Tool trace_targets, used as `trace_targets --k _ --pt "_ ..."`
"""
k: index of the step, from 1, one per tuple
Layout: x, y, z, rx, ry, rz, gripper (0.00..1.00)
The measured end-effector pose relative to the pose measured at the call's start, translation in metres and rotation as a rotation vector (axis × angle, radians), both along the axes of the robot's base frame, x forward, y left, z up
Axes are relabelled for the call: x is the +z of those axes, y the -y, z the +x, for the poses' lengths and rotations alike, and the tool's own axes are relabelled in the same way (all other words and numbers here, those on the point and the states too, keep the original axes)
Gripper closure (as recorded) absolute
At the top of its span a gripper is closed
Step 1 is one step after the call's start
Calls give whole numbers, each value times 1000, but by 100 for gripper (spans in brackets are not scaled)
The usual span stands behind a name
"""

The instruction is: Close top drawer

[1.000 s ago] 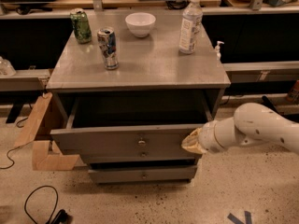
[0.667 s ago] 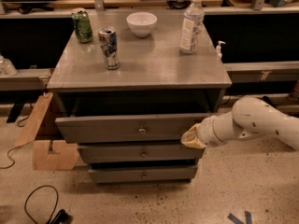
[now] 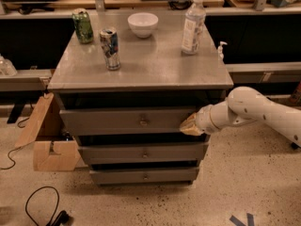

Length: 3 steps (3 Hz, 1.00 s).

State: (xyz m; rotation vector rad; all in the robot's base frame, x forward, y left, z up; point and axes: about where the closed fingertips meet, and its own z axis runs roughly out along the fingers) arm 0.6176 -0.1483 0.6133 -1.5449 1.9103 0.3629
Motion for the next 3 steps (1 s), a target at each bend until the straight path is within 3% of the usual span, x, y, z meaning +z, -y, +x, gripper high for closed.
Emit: trace_targets --k 1,2,3 --pt "0 0 0 0 0 0 100" --pt "18 -4 -20 27 19 -39 100" --pt "69 15 -46 106 65 -168 100"
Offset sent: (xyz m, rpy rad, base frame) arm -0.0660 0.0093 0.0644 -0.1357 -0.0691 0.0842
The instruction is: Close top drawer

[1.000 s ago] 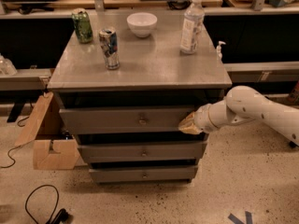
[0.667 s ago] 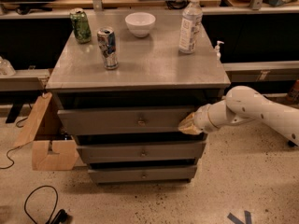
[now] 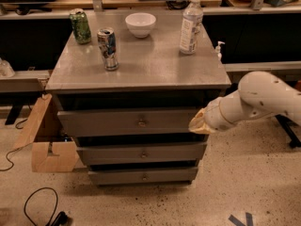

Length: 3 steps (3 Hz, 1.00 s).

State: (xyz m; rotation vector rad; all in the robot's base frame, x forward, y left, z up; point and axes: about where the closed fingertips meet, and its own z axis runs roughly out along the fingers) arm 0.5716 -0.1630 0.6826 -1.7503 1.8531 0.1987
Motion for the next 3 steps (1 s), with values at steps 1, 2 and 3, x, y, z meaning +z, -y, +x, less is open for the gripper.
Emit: trace_targets --k 1,2,3 --pt "58 36 -26 52 -6 -131 100" --pt "118 82 -52 36 -36 -222 100" --pt "161 117 -84 -11 -37 -241 100"
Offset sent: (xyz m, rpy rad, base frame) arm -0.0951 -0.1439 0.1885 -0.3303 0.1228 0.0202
